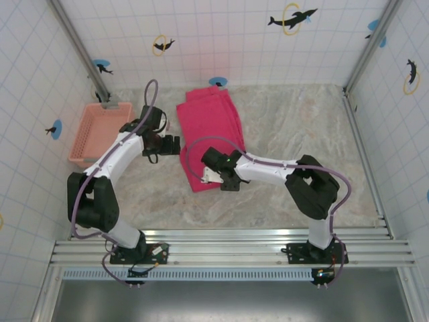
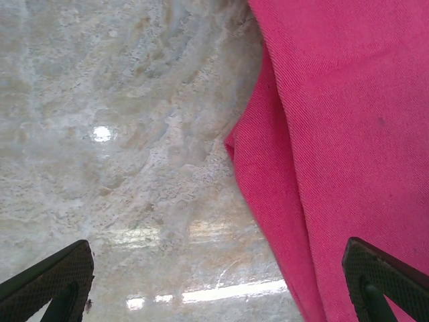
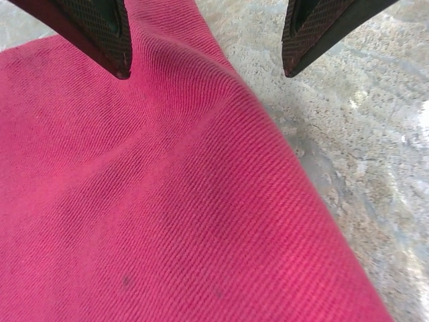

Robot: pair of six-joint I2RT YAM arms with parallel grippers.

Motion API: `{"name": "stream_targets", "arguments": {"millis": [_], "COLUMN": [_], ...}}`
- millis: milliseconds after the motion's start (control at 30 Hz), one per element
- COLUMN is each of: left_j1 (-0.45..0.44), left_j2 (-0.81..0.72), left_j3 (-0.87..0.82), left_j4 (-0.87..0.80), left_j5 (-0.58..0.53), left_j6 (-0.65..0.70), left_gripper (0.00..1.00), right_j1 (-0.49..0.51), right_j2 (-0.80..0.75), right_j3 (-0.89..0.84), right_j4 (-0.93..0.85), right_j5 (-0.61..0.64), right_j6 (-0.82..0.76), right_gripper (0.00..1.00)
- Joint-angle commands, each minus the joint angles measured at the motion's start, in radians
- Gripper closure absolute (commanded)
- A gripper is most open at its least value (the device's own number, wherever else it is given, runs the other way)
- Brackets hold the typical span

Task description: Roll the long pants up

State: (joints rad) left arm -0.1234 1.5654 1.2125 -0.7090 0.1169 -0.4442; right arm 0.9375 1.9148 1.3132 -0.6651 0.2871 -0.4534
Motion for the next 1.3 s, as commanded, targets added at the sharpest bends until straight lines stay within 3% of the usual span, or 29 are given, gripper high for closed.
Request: {"name": "stream_targets", "arguments": {"millis": [0,100,433,667,833,900,1033,1100,1200,1267], "left_j1": [0.002,0.001,0.000,-0.001,-0.001,0.001,0.002,0.001,0.002,0.002], "left_j2": [-0.042,-0.041,-0.014,-0.034,-0.076,-0.079,-0.110,-0.146,-0.189,-0.181], "left_j3": [-0.013,-0.038,0.036,0.015,-0.034,-0.039,-0.083,-0.136,-0.187,-0.182], "left_j4": [0.011,0.029,-0.039,-0.039,-0.017,-0.014,0.009,0.080,0.148,0.118], "left_j5": [0.006,0.064,0.009,-0.098,-0.135,-0.122,-0.139,-0.051,0.007,0.013], "left_j6": [0.007,-0.021,0.076,0.110,0.125,0.113,-0.003,-0.005,-0.056,-0.070], "left_gripper": [0.03,0.02,0.02,0.03,0.02,0.02,0.02,0.03,0.03,0.02], "right_j1": [-0.010,-0.019,-0.002,0.037,0.024,0.014,-0.027,-0.061,-0.124,-0.185], "right_j2": [0.058,0.080,0.139,0.299,0.430,0.419,0.275,0.194,0.111,0.089], "right_j3": [0.039,0.046,0.160,0.492,0.775,0.813,0.645,0.505,0.336,0.293], "right_j4": [-0.002,-0.010,-0.103,-0.363,-0.487,-0.513,-0.477,-0.412,-0.324,-0.308], "right_j5": [-0.024,-0.068,-0.254,-0.283,-0.369,-0.384,-0.298,-0.261,-0.168,-0.176], "right_j6": [0.001,0.010,0.121,0.343,0.482,0.462,0.323,0.249,0.197,0.217], "right_gripper": [0.41,0.45,0.67,0.67,0.60,0.57,0.52,0.51,0.49,0.49]}}
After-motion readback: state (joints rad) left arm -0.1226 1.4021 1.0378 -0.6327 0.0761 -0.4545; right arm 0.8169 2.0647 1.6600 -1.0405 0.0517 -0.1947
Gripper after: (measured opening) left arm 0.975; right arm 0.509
